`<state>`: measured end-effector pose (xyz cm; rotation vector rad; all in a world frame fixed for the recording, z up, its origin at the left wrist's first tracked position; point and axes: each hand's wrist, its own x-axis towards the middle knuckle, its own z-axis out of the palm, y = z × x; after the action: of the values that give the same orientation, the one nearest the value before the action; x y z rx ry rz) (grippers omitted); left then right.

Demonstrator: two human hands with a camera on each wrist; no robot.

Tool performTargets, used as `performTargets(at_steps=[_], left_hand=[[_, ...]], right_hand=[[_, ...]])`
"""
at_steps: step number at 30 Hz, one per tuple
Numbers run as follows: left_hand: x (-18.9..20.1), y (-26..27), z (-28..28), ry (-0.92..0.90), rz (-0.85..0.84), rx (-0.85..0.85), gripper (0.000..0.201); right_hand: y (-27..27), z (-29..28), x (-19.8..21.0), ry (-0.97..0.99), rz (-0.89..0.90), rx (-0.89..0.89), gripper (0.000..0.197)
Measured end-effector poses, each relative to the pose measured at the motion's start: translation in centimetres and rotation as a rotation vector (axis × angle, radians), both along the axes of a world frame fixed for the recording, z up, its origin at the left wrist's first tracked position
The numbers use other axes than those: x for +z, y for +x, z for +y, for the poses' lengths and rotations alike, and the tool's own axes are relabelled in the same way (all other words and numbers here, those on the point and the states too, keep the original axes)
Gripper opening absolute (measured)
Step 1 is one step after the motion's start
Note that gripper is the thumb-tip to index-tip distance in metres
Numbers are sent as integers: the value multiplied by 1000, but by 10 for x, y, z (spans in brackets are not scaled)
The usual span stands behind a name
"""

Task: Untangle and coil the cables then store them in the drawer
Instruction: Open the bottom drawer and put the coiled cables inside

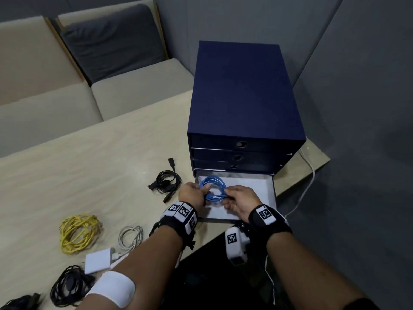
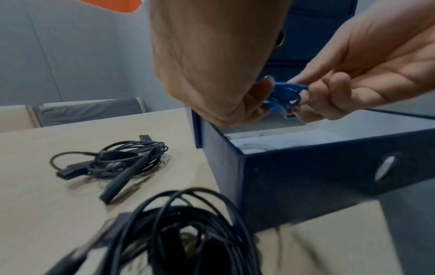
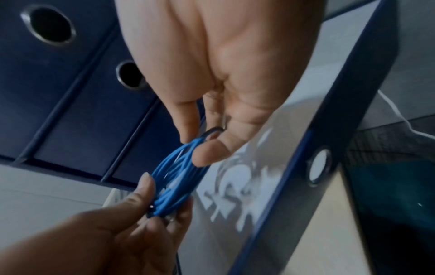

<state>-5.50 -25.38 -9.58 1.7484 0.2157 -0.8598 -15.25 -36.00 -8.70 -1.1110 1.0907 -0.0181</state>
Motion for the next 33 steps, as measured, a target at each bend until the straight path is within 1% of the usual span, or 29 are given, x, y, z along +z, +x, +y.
performTargets(at_steps=[2,6,9,13,14,17,20,21,23,26,29,30,33], left_hand=[[-4,3,-11,75,-44,25,33],[-19,8,-34,139,-45,41,38],[-31,11,-49,182,-76,34,32],[-37,13,-62,236,-114,35,17],[-37,14,-63,225,-118,35,14],[-32,17,-65,173,-71,88,16],[-27,19,-64,129,0,143,20],[-24,19,-63,113,22,135,22],[-21,18,-61,58,65,80,23],[-14,19,-53,-13,167,-22,26],[-10,25,-44,-39,214,-33,21],[-7,26,-42,-51,227,-16,23],[2,29,-36,-84,256,40,26]], right_hand=[[9,-12,-8,49,29,-4,4],[23,-34,-30,146,61,-50,7],[31,-44,-41,169,52,-117,8],[43,-51,-55,187,6,-219,7],[46,-52,-58,191,-4,-221,5],[56,-53,-64,225,-30,-190,12],[65,-47,-66,278,-58,-181,27],[67,-45,-66,290,-57,-174,32],[68,-44,-67,286,-58,-168,34],[66,-42,-67,268,-94,-158,34],[60,-42,-66,176,-117,-161,27],[59,-43,-66,134,-91,-159,24],[57,-45,-59,90,37,-138,12]])
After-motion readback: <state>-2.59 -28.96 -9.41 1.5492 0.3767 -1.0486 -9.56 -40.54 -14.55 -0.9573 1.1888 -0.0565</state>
